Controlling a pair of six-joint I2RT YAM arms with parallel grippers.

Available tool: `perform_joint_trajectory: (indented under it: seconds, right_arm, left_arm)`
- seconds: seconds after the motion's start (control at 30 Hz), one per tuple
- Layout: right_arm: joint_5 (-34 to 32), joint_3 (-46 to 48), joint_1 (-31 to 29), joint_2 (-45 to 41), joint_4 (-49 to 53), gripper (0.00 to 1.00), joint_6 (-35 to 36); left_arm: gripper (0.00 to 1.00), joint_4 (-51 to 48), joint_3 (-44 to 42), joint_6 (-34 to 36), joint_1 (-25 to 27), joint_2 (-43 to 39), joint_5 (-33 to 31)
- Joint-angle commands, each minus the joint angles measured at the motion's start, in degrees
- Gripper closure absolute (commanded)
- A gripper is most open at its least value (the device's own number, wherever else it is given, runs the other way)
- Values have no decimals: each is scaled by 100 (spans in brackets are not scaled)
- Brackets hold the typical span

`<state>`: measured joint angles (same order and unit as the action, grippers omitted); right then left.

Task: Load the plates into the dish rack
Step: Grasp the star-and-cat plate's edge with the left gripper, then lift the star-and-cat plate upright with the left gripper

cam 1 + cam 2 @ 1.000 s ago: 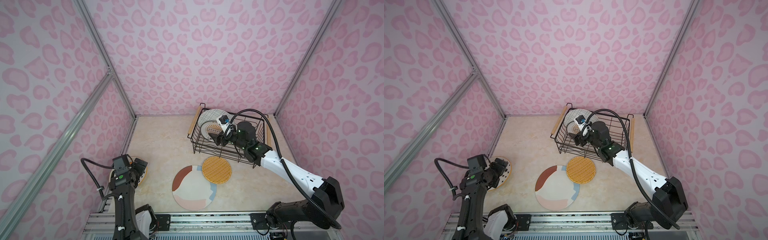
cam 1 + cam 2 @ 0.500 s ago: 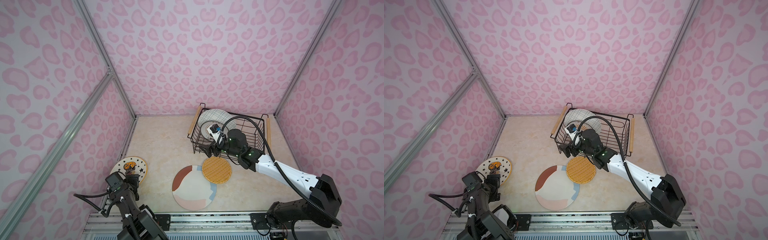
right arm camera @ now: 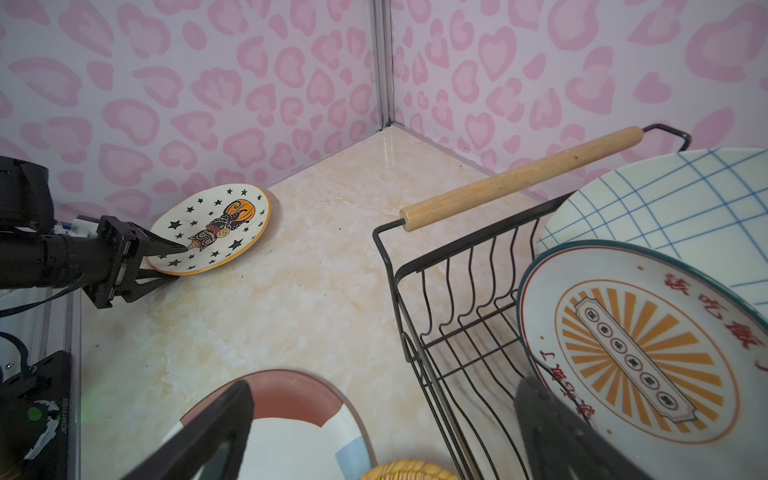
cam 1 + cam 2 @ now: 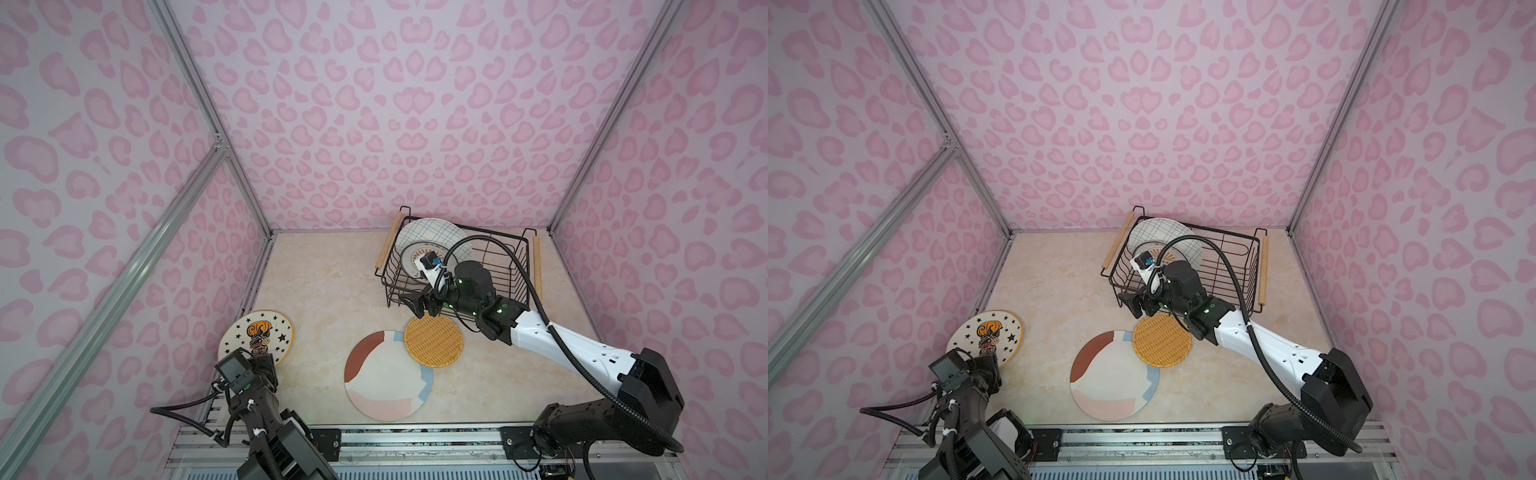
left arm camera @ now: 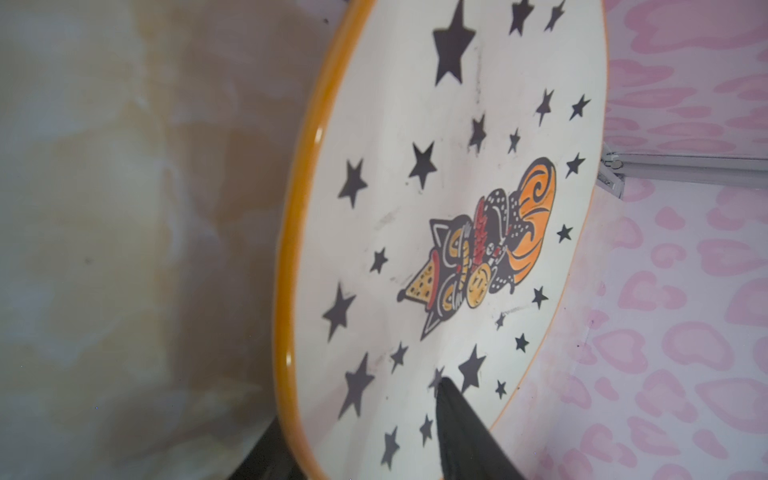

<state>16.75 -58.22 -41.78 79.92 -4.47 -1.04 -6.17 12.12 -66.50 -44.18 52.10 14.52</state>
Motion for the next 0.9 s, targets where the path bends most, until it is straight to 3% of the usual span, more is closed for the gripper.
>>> perform_joint_trajectory:
  seconds: [0.0, 0.37, 0.87]
  right_arm:
    - [31, 62, -3, -3, -28, 3, -35]
    - [-32, 163, -5, -66, -1, 3, -14]
    - [-75, 139, 38, 54, -41, 3, -221]
  left_arm:
    - [59, -184, -66, -137, -3, 294, -273]
    - [96, -100, 25, 72, -3, 548, -328]
    - [96, -112, 466, 1433, 181, -459, 267]
